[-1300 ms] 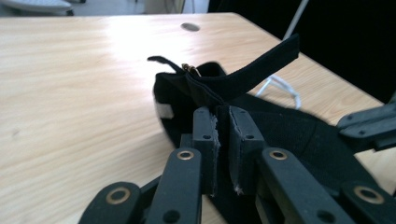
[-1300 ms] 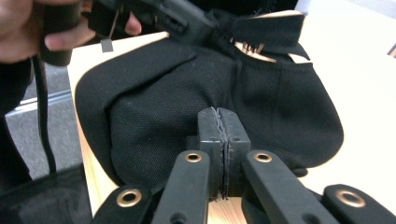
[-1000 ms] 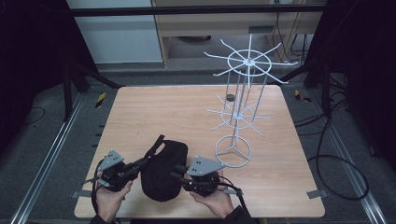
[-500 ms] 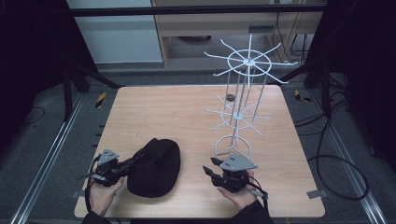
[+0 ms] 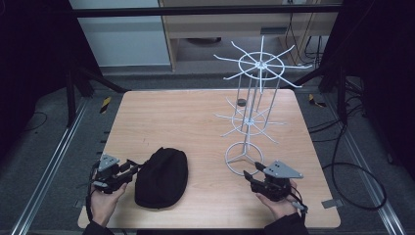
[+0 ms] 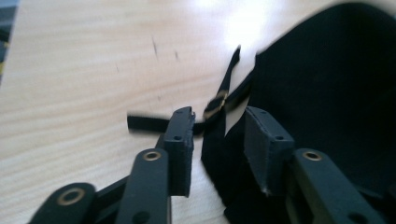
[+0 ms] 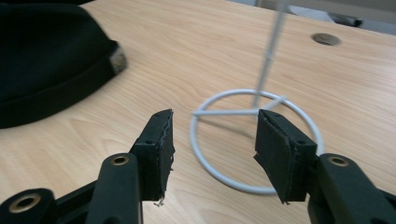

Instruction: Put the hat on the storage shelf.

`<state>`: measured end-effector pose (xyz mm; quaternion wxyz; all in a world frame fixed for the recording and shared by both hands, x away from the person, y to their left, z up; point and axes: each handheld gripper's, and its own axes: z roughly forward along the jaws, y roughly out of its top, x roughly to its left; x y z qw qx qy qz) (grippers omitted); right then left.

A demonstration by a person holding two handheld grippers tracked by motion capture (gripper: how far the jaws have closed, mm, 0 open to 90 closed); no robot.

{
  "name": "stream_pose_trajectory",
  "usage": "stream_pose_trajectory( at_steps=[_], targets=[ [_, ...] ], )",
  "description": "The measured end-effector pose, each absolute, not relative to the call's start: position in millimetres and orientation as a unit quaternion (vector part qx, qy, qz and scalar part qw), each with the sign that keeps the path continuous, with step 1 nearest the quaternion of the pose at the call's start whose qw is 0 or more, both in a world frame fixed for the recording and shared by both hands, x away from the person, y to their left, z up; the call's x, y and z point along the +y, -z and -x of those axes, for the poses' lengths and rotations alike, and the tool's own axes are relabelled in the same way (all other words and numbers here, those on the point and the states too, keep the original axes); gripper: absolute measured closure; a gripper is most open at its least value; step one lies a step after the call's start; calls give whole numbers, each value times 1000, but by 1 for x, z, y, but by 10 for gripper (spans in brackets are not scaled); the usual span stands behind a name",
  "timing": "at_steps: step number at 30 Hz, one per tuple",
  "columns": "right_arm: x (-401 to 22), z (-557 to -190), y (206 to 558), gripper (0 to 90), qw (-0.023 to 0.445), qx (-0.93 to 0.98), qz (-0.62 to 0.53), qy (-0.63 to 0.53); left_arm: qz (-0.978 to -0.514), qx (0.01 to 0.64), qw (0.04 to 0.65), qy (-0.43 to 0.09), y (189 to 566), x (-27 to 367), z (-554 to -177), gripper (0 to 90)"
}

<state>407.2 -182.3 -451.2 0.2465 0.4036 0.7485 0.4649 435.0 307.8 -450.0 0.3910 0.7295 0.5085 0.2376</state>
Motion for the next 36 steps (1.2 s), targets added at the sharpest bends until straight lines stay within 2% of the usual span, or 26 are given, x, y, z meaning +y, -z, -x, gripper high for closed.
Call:
stream_pose_trajectory(
  at_steps=[6,10,19,29,36],
  targets=[
    [-217,-411,457,413,267,730,-444,-445,-727,491,422,-231,419,297,-426,495],
    [-229,-412,461,398,272,729,-459,-429,-741,467,424,-232,405,281,-421,484],
    [-242,-413,468,398,274,728,-475,-412,-785,442,375,-216,406,245,-428,463],
    [-240,-416,472,398,271,737,-474,-398,-812,441,325,-200,423,231,-438,506],
    [-239,-418,474,402,266,746,-471,-388,-818,455,308,-171,436,230,-445,605]
  ],
)
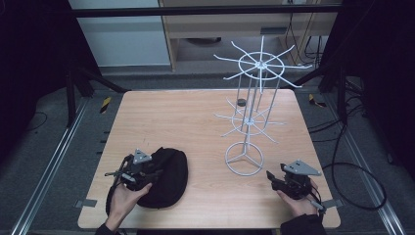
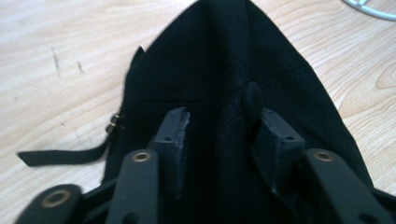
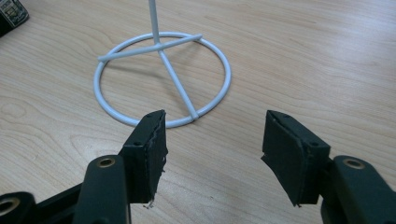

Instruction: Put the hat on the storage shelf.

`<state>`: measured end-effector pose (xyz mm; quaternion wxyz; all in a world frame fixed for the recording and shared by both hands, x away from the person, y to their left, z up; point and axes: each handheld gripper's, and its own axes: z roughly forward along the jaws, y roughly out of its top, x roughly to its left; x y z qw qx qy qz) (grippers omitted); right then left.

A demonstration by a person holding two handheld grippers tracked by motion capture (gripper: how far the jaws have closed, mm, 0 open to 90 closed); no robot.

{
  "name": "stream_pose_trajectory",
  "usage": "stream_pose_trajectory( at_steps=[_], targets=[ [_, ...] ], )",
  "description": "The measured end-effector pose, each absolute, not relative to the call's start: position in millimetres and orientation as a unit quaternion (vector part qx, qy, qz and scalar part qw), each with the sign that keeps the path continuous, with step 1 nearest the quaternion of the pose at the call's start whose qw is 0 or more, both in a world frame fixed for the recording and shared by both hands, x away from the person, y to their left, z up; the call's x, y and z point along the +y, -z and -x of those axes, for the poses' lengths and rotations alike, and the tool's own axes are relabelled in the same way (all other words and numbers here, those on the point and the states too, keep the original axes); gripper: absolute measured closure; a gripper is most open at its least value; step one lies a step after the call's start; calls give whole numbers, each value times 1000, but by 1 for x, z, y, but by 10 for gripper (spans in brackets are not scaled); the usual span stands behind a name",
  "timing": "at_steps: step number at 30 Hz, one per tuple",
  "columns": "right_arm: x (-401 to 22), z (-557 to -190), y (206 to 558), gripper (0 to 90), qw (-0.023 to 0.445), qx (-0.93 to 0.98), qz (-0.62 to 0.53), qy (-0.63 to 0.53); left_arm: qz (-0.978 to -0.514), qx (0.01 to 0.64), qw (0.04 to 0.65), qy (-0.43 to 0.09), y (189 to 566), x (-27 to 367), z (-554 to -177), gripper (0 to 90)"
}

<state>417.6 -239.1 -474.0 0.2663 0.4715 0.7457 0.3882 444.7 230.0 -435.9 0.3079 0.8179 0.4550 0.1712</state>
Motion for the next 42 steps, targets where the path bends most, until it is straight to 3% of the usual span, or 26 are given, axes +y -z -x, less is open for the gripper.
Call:
stream_pose_trajectory(
  at_steps=[3,10,20,35,42],
  targets=[
    [-239,-418,475,405,263,748,-471,-386,-816,457,309,-172,437,230,-444,725],
    [-241,-419,475,407,263,747,-475,-385,-804,448,342,-191,425,234,-437,848],
    [-242,-419,475,406,265,744,-476,-386,-793,421,387,-208,407,238,-425,855],
    [-244,-419,475,401,273,741,-476,-387,-749,334,516,-248,349,226,-390,856],
    [-245,-419,475,399,275,740,-477,-387,-724,321,557,-250,331,223,-388,856]
  ],
)
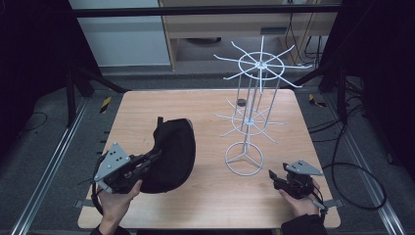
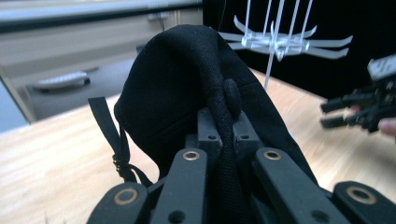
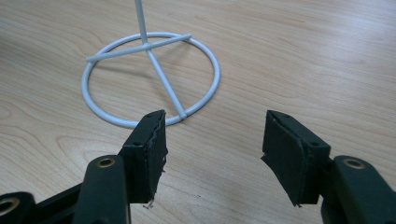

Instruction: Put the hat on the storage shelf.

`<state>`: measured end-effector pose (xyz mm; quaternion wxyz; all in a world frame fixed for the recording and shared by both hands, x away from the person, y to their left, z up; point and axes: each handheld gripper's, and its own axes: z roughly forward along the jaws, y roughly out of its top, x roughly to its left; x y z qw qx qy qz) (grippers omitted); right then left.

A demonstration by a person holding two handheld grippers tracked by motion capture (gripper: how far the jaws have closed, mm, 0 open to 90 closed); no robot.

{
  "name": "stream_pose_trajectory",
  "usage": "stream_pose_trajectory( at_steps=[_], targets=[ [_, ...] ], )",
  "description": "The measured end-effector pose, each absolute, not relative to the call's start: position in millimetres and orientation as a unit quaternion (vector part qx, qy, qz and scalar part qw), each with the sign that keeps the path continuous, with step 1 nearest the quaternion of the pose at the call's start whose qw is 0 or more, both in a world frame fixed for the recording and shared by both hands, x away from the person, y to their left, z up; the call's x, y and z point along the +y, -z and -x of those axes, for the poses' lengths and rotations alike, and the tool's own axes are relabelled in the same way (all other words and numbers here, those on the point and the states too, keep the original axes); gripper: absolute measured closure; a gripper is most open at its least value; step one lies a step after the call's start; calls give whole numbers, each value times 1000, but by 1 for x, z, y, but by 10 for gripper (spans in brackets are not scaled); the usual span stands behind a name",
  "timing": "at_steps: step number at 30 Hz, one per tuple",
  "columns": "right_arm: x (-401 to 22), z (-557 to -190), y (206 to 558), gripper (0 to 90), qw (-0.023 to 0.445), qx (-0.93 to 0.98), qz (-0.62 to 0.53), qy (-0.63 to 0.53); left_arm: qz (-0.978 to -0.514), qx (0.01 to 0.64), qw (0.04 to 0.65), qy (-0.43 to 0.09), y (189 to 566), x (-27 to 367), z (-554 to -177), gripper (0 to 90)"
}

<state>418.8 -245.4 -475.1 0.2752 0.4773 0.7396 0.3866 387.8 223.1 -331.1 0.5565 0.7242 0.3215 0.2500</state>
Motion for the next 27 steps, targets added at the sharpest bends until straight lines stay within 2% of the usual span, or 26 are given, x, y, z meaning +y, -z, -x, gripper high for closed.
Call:
stream_pose_trajectory(
  at_steps=[13,27],
  targets=[
    [-246,-419,476,400,276,740,-476,-386,-665,278,644,-257,293,222,-386,856],
    [-246,-419,476,400,276,739,-478,-386,-640,229,683,-268,246,205,-378,856]
  ],
)
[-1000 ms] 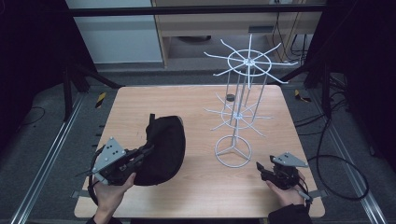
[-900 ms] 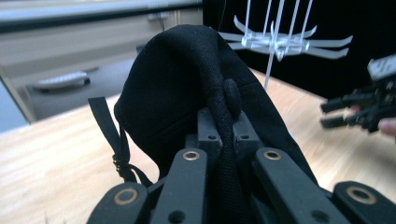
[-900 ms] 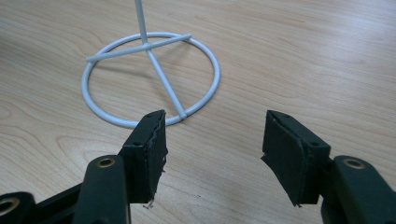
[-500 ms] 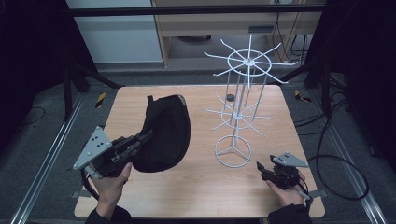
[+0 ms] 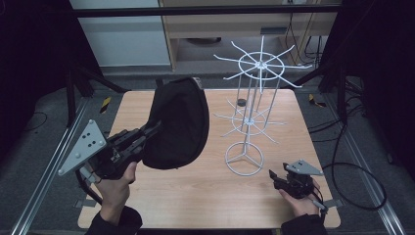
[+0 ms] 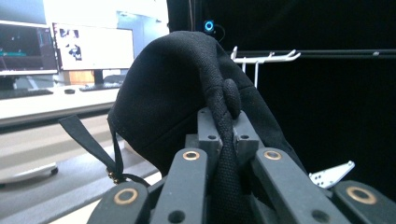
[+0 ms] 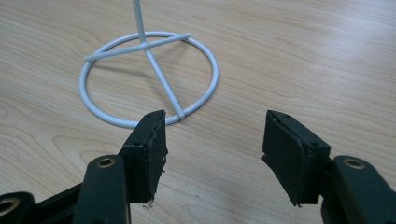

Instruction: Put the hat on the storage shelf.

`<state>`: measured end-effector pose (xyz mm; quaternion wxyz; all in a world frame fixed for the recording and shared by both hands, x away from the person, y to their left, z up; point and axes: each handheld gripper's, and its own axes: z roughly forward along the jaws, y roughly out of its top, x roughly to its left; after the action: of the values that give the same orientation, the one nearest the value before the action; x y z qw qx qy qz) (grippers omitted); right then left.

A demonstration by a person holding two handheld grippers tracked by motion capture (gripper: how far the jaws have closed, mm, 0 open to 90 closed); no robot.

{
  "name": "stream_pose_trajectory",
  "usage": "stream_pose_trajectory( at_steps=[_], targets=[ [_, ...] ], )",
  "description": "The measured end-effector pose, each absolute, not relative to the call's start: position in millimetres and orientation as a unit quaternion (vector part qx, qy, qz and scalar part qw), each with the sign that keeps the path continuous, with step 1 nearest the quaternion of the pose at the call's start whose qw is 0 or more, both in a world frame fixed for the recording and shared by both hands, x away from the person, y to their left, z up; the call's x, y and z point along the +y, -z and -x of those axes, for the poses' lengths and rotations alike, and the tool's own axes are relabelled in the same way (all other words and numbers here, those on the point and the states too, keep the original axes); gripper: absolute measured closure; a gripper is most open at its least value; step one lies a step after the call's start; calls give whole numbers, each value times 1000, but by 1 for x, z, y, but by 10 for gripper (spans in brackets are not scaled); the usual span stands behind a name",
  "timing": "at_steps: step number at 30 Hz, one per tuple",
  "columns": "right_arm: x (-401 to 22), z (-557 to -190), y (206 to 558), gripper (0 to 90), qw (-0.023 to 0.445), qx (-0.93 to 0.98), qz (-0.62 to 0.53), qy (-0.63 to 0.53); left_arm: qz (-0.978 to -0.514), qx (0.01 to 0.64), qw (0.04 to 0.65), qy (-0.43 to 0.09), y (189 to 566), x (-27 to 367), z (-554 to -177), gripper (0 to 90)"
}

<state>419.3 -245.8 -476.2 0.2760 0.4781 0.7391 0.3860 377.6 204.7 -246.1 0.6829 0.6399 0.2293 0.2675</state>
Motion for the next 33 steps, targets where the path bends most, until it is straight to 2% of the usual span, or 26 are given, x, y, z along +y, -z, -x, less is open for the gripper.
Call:
stream_pose_trajectory(
  at_steps=[21,33],
  targets=[
    [-246,-420,477,397,276,740,-478,-385,-618,194,718,-254,217,179,-382,856],
    [-245,-420,477,396,274,740,-478,-385,-635,206,705,-240,217,159,-401,856]
  ],
)
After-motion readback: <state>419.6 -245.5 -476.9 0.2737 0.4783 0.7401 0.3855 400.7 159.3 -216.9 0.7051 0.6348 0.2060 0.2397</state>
